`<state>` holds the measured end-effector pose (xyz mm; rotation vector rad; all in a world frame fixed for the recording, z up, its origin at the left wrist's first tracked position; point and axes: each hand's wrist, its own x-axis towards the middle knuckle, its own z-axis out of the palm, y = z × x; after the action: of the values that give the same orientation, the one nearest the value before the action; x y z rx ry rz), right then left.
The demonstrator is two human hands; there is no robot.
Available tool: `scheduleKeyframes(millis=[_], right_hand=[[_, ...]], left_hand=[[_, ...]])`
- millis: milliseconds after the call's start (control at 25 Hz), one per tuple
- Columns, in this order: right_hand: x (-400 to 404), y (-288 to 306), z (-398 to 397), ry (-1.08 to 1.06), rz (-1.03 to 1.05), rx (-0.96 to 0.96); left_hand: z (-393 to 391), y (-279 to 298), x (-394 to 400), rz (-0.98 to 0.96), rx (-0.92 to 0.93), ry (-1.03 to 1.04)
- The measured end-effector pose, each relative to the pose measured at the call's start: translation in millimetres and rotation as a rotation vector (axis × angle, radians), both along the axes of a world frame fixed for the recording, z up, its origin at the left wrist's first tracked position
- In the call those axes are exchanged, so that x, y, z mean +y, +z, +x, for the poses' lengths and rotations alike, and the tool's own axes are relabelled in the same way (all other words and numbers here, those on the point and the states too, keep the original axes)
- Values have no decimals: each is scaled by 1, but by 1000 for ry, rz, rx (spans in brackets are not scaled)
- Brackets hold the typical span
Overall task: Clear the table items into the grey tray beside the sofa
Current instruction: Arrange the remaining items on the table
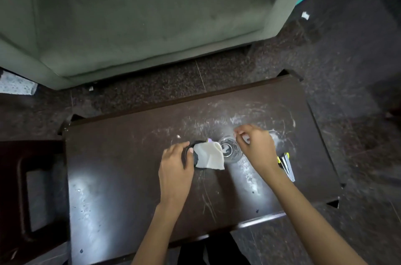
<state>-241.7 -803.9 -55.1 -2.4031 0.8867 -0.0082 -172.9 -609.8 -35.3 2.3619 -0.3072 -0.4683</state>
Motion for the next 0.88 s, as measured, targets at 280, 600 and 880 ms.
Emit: scheduleKeyframes(millis=[280,600,880], right_hand=[[-21,-53,85,202,115,508],[10,-100,131,424,-57,1054],[15,-110,132,259,61,959]], left_hand=[[27,-17,-20,77,72,5],[35,-25,-24,78,108,0],[39,-26,-19,66,116,11]])
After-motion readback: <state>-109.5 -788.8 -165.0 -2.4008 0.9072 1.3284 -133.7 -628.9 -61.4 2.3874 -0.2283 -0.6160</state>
